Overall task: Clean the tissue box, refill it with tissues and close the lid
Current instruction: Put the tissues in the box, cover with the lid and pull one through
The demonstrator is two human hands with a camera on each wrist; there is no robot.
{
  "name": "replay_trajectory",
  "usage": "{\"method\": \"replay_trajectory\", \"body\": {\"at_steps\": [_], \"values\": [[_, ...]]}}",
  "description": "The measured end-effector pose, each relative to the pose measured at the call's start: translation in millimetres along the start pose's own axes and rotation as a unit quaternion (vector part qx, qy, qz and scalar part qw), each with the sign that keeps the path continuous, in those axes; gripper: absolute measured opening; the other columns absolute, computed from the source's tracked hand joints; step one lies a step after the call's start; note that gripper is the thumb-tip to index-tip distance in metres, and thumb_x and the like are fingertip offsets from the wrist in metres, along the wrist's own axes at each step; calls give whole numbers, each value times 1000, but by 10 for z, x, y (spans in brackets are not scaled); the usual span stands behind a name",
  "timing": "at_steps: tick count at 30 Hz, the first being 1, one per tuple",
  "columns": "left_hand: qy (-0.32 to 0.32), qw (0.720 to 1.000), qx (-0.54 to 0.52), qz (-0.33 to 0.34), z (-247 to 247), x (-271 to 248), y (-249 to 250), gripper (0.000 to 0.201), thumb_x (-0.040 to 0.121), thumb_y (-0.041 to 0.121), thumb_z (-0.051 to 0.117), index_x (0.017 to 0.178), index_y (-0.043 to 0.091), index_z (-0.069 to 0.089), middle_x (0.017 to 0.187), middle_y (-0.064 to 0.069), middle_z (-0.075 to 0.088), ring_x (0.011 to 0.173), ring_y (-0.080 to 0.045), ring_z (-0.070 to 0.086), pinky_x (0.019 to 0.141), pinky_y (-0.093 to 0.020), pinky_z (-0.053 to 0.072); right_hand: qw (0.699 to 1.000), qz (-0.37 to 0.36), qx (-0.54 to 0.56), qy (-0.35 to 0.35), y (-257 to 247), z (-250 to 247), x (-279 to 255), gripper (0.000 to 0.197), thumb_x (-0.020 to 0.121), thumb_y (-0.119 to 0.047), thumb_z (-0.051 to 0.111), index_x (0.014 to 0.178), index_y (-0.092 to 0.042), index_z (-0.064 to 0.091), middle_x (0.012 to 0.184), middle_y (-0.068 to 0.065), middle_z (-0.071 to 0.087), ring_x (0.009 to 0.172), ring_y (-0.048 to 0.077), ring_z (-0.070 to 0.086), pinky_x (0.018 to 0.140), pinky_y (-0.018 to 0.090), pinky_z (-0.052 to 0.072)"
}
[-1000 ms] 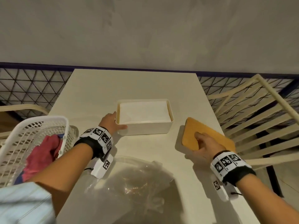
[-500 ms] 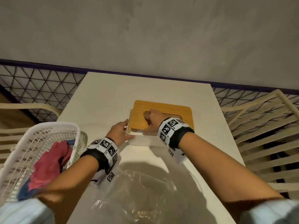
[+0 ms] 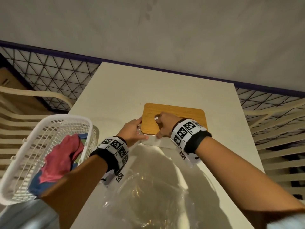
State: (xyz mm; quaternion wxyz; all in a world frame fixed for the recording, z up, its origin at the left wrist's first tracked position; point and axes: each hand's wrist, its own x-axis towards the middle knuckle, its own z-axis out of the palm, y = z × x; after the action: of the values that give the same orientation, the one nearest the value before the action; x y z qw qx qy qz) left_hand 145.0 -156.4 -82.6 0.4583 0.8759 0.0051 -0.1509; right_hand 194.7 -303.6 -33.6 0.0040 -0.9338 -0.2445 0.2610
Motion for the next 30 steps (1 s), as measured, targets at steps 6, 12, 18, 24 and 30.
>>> {"method": "replay_trajectory", "body": {"at_steps": [6,12,18,24,30], "values": [[6,1000,16,-11,21,-11,5,69,76,13,72,137,16,40,128,-10,53,114,-24,53,93,-27,44,1000,2,-8,1,50,60,5,53,74,-37,71,109,-1,56,117,13,49,103,28,52,77,31,43],[5,1000,14,4,12,-32,7,64,77,12,71,133,23,44,118,-5,62,95,-14,56,70,-3,38,1000,-9,-9,10,-6,63,46,52,76,-38,69,108,0,55,120,14,46,106,29,49,82,35,44],[-14,999,39,-25,-52,-54,87,79,80,24,69,145,15,24,142,-5,45,125,-20,48,95,-23,38,985,-4,158,75,196,129,-147,61,84,-48,55,131,-12,42,134,9,37,124,27,40,99,39,39],[8,985,170,-12,-21,46,506,97,79,56,58,149,14,5,158,-6,10,145,-21,14,118,-36,18,949,113,174,236,980,369,-427,49,99,-27,25,145,-11,15,155,9,11,142,24,10,115,35,8],[-36,941,327,-79,360,303,560,123,67,83,39,144,5,-17,154,-14,-25,143,-28,-23,119,-44,-7,962,107,170,186,1121,643,-363,51,100,-30,16,145,-10,3,156,6,-3,143,20,-5,114,34,-5]]}}
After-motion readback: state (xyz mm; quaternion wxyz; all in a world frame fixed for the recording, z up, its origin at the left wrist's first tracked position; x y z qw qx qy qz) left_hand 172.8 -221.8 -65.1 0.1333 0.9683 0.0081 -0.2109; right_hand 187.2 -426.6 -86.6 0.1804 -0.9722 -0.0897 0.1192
